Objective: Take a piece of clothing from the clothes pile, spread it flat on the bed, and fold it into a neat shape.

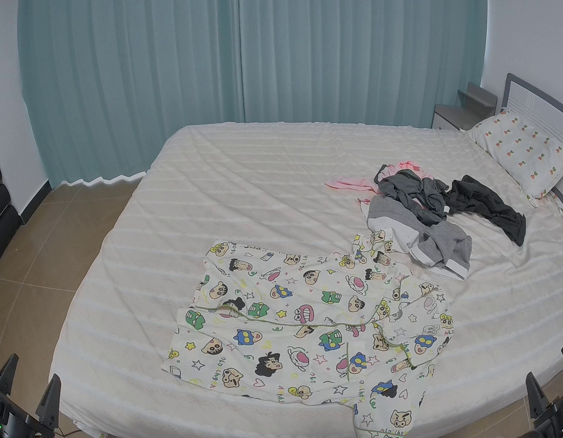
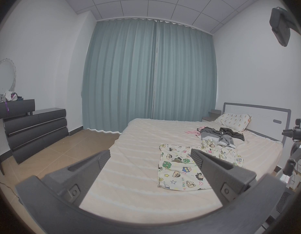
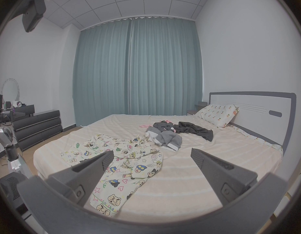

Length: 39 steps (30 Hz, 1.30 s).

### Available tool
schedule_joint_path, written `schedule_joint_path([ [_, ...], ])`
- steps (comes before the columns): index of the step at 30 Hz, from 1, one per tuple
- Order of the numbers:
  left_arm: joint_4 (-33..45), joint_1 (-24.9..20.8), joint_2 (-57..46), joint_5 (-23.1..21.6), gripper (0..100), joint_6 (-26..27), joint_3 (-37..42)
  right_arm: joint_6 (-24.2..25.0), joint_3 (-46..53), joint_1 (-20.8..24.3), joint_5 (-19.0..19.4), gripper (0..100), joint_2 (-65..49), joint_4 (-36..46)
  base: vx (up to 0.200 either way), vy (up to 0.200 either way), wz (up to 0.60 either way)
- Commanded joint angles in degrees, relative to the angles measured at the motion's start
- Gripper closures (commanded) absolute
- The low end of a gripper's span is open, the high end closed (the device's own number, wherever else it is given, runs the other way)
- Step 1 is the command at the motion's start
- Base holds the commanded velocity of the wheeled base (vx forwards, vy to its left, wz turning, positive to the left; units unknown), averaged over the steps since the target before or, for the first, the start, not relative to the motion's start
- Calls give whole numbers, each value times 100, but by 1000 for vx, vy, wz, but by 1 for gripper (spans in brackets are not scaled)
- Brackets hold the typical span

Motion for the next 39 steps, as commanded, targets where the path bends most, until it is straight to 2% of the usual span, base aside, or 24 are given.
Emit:
schedule_joint_path([
  [1,14,815,72,1,0,91,88,2,13,-24,-3,0,-75,8,0,0,0],
  [4,-21,955,-7,71,0,162,106,2,13,-24,-3,0,-66,-1,0,0,0],
  [19,-21,946,-7,10,0,91,115,64,39,-15,-3,0,-127,-54,0,0,0],
  [27,-12,946,2,10,0,-67,115,81,39,-6,-3,0,-84,-27,-200,0,0],
  [34,-56,946,2,27,0,-129,71,99,39,-15,-11,0,-101,-63,0,0,0],
  [35,-74,946,11,10,0,-146,18,99,30,-15,-20,0,-101,-80,0,0,0],
  [36,-109,867,108,-17,0,-339,-571,178,-401,-15,24,0,-31,-203,0,0,0],
  [37,-74,841,134,-17,0,-410,-729,222,-576,-15,33,0,13,-230,0,0,0],
  [38,93,656,468,-8,0,-735,-1397,626,-1543,-6,59,0,488,-177,0,0,0],
  [39,321,560,767,-52,0,-744,-1608,864,-1860,2,120,0,857,-10,0,0,0],
])
